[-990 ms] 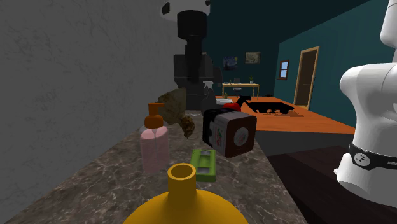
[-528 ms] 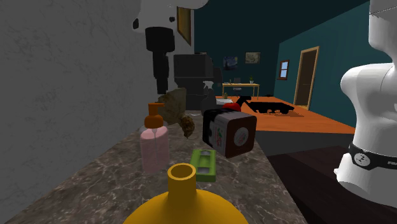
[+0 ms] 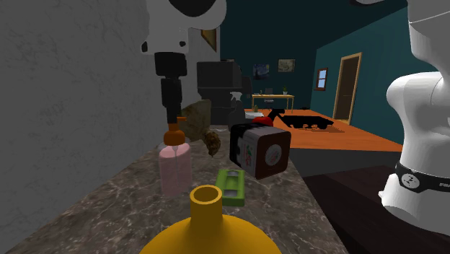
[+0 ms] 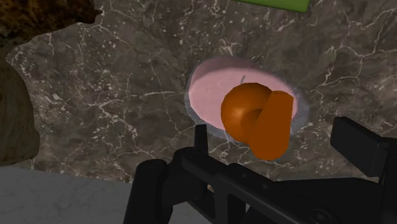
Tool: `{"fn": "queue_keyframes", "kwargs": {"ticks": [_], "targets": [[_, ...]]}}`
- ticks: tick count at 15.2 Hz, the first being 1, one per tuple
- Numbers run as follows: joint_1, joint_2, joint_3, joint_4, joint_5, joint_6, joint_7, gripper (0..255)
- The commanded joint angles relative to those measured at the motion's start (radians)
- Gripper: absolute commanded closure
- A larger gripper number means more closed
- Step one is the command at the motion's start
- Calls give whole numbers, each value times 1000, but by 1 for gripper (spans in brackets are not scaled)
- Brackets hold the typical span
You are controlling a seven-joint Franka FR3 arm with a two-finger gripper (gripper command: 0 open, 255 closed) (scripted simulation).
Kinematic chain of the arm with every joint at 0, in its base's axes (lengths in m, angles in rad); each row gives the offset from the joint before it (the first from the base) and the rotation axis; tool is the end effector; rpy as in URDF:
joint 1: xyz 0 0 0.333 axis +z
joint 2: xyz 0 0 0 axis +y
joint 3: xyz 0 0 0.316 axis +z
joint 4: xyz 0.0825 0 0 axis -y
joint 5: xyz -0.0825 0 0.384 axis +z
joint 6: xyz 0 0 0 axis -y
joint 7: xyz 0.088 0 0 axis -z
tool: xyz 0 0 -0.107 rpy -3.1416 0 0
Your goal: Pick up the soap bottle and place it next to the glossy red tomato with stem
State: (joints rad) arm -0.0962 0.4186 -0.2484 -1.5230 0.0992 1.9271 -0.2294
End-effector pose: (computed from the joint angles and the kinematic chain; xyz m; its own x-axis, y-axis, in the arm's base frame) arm 0.6471 -0.2002 0.4246 0.9916 -0.1290 -0.0028 -0.1290 -0.9916 0.0067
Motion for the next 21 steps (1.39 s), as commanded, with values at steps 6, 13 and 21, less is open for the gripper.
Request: {"fn": "queue_keyframes", "kwargs": {"ticks": [6,13,21], "targets": [[-1,8,1,-25,3,33,-3,0],[-1,8,1,-25,3,33,-3,255],[-1,2,0,-7,1,9,-2,255]]}}
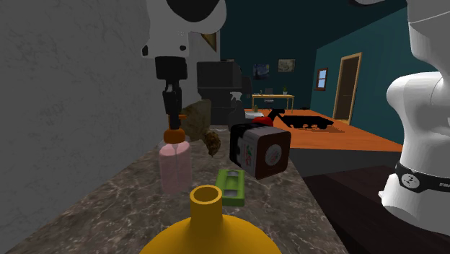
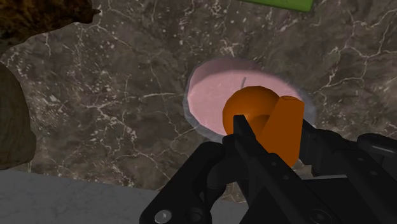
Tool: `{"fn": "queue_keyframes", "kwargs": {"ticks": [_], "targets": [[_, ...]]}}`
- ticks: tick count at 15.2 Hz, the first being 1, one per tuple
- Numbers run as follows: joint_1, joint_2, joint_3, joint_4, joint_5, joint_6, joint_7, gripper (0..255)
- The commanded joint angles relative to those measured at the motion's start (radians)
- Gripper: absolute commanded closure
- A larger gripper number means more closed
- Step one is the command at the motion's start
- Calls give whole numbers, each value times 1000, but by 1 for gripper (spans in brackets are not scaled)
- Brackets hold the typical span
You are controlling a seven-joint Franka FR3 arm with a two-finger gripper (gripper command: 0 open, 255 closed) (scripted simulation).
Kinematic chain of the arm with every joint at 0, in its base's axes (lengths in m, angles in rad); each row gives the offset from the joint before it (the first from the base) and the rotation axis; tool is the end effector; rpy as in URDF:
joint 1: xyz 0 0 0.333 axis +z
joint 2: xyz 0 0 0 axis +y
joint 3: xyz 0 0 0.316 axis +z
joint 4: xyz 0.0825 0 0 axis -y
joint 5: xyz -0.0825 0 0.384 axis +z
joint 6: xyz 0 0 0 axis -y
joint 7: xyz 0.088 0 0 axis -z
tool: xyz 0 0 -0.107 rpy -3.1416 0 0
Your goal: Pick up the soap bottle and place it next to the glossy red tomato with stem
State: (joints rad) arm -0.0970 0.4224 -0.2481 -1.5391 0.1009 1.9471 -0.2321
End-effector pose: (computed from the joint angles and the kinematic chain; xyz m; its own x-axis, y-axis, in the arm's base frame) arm 0.6465 -0.2011 0.4162 0.9917 -0.1289 -0.0025 -0.1289 -0.9916 0.0067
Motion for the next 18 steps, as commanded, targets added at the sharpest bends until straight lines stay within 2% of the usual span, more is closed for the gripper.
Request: {"fn": "queue_keyframes", "kwargs": {"ticks": [1,18], "targets": [[0,-5,-1,18,-2,-23,1,255],[-10,-17,-6,230,-8,-246,8,255]]}}
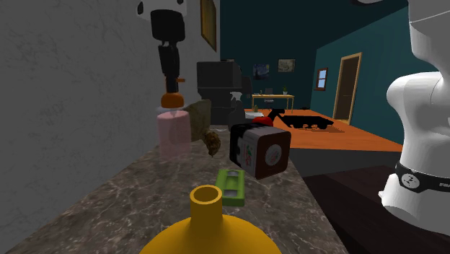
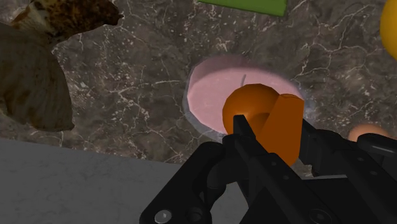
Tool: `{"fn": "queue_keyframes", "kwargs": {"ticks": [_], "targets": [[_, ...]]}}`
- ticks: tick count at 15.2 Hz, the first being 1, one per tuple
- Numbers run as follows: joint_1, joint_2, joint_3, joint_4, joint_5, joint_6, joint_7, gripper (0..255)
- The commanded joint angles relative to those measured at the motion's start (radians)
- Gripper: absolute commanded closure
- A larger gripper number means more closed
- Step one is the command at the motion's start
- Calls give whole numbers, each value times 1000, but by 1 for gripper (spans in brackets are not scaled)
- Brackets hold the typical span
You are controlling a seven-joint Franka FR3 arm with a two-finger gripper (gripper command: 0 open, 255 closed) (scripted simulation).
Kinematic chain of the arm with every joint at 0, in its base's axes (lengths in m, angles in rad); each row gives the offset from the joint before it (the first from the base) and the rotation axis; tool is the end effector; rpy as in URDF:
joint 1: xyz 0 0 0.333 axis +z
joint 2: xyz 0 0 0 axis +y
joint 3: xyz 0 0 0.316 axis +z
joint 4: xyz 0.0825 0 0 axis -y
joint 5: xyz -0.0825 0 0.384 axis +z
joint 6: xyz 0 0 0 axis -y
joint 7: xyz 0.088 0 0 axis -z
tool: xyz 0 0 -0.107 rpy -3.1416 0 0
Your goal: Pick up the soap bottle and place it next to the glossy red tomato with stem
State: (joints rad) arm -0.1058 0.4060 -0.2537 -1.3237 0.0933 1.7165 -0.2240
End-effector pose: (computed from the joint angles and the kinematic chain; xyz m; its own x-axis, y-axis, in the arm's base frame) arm 0.6475 -0.2009 0.5099 0.9916 -0.1290 -0.0023 -0.1290 -0.9916 0.0066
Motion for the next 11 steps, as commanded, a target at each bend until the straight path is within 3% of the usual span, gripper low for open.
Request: {"fn": "queue_keyframes", "kwargs": {"ticks": [1,11], "targets": [[-2,1,-1,31,0,-29,0,255],[-21,42,-1,230,9,-188,0,255]]}}
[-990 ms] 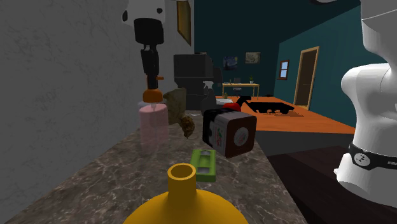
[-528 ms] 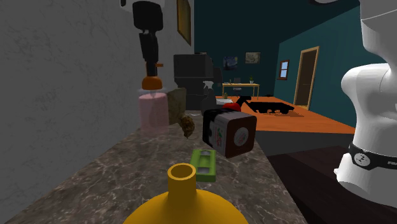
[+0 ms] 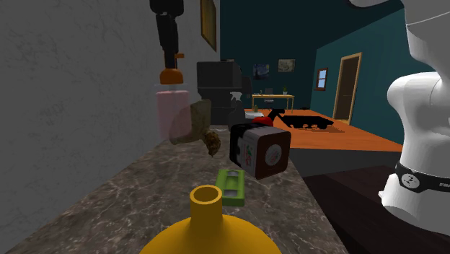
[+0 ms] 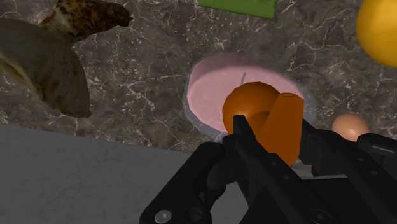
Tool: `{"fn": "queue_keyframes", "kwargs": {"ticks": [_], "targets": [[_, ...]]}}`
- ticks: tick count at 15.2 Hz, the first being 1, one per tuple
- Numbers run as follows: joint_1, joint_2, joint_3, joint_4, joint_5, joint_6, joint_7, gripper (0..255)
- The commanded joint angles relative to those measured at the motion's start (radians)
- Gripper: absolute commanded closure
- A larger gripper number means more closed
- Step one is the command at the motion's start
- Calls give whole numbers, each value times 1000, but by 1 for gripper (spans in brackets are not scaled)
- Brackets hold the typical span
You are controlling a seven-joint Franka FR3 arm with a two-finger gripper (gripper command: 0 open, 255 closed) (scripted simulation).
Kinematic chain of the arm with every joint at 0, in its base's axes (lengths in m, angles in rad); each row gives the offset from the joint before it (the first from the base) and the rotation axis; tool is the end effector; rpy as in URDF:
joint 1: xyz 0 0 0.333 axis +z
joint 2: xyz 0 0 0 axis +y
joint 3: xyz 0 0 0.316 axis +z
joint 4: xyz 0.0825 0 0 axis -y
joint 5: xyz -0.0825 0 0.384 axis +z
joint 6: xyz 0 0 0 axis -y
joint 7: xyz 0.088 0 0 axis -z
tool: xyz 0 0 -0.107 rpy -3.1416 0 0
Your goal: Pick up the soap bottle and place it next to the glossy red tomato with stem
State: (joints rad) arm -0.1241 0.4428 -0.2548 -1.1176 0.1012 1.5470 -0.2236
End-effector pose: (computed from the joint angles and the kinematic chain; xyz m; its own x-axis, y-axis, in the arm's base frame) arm 0.6472 -0.2010 0.5680 0.9916 -0.1290 -0.0025 -0.1289 -0.9916 0.0067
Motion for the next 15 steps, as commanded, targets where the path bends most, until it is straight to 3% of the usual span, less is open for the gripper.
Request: {"fn": "queue_keyframes", "kwargs": {"ticks": [1,2,8,15], "targets": [[-5,13,0,49,3,-37,0,255],[-8,19,0,70,4,-51,0,255],[-68,-95,-37,-105,-10,10,-114,255],[-154,-162,-87,-205,-15,42,-255,255]]}}
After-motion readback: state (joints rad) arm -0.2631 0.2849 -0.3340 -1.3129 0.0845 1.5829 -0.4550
